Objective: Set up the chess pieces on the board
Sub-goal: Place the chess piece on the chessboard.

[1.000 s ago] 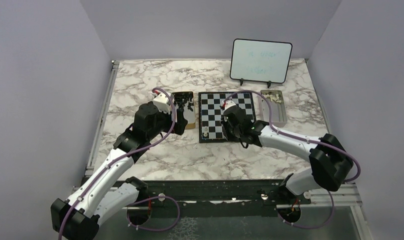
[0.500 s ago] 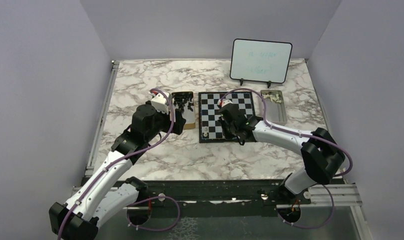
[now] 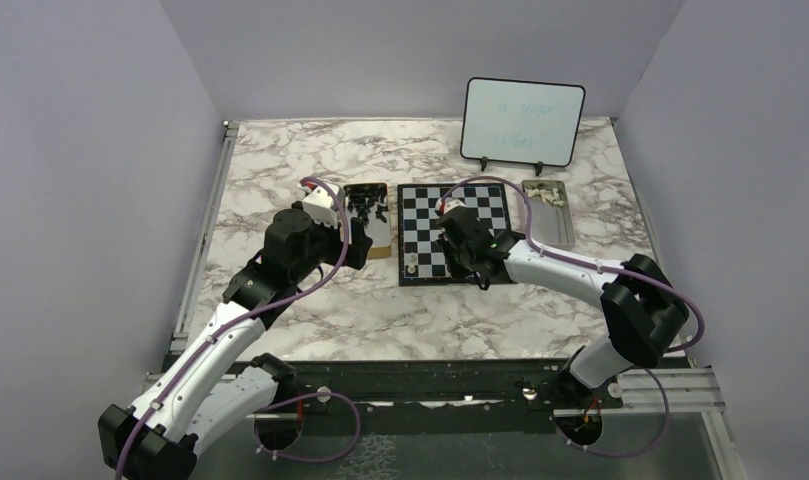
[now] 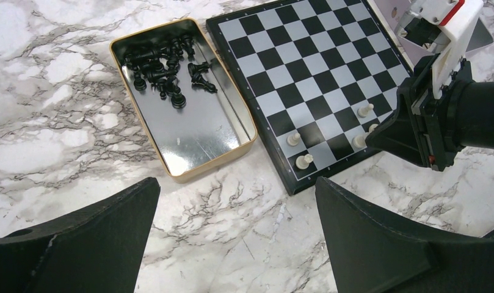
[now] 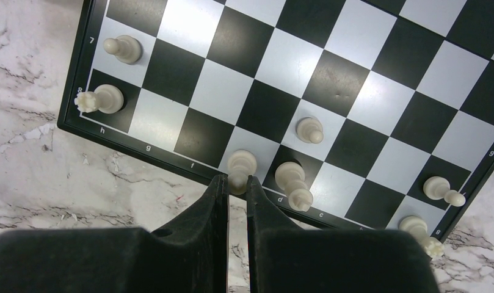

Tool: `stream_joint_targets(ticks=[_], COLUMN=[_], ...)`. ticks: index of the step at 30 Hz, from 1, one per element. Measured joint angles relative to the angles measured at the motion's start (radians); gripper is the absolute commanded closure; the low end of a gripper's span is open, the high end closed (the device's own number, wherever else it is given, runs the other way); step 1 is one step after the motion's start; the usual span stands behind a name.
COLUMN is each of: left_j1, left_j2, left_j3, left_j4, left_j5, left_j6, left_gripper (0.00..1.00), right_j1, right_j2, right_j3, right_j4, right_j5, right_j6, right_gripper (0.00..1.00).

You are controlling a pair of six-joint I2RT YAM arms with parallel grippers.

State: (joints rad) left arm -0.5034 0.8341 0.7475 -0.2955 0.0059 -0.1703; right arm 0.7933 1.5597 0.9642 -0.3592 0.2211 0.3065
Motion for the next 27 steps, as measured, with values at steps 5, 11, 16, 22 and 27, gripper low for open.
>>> stream_joint_targets(ticks=[5,11,16,22,27], left_j1=[0.0,0.0,0.0,0.0,0.0], left_j2=[0.0,0.0,0.0,0.013,0.018], left_j3=[0.0,0.0,0.0,0.0,0.002], left_j4=[0.0,0.0,0.0,0.0,-0.003], left_j5=[0.0,0.0,0.0,-0.021,-0.033], left_j6=[0.0,0.0,0.0,0.0,0.002], left_gripper=[0.01,0.01,0.01,0.01,0.01], right_j1=[0.0,0.0,0.0,0.0,-0.062], right_j2=[0.001,0.001,0.001,-0.014,-0.034], right_j3=[0.001,0.025,0.085,0.129,0.146], right_j4=[-0.001,-0.018,-0.043,-0.049,-0.044], right_j5=[0.0,0.004,0.023,0.084,0.125], right_j6=[0.005,0.007,0.006,-0.021,-0.068], right_gripper=[0.71,0.65,0.63,0.59,0.63])
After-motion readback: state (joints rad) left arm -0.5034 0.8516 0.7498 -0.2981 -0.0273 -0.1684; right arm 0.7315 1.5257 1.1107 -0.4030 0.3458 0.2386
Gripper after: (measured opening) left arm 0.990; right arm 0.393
